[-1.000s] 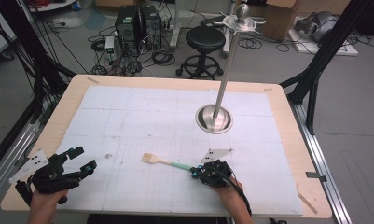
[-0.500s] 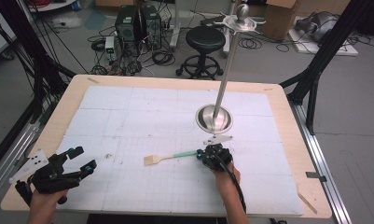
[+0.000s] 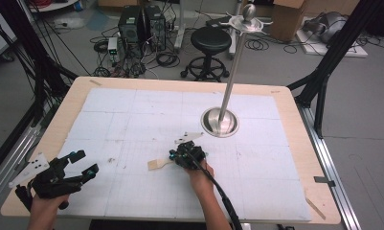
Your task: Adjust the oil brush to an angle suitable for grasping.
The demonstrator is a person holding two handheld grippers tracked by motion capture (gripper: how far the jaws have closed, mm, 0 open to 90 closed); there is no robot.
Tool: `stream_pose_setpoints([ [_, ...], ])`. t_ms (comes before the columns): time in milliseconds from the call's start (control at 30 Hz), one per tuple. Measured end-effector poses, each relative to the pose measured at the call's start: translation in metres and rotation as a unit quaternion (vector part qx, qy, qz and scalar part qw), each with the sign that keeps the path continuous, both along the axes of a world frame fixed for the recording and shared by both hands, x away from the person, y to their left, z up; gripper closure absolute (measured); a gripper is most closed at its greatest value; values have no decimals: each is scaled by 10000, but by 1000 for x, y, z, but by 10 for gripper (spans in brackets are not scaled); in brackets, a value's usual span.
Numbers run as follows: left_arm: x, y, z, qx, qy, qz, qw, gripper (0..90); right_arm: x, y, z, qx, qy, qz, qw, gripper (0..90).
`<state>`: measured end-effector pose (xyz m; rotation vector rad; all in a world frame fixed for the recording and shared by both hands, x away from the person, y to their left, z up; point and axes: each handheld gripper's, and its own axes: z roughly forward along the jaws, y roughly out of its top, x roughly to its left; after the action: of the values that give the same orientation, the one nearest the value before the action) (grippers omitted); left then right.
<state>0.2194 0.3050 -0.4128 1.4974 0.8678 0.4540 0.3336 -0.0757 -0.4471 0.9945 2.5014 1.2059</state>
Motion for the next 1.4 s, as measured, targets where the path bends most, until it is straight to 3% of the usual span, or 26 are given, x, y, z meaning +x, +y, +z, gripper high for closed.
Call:
stream_pose_setpoints([
  [133,0,0,0,21,-6,0,10000,196,0,4,-2,123,178,195,9996,899],
  [367,0,0,0,18,3,4,10000,196,-11,11,1,116,266,625,9976,899],
  [500,0,1,0,17,10,3,10000,196,-19,14,2,178,362,906,9951,899],
  [633,0,1,0,3,6,1,10000,196,-22,10,4,207,301,927,9950,899],
  [800,0,0,0,27,14,10,10000,196,-31,-28,22,684,-71,515,9963,899],
  [867,0,-1,0,29,16,-8,10000,196,-38,-48,30,921,-283,330,9948,898],
  [1100,-1,-6,0,37,30,-66,10000,196,-64,-114,48,1218,-841,-206,9888,812],
  [1267,-2,-11,2,45,9,-146,9999,196,-86,-149,53,1259,-1209,-683,9823,578],
  [1400,-2,-14,1,20,39,-205,9998,195,-100,-172,56,1292,-1472,-1193,9733,319],
])
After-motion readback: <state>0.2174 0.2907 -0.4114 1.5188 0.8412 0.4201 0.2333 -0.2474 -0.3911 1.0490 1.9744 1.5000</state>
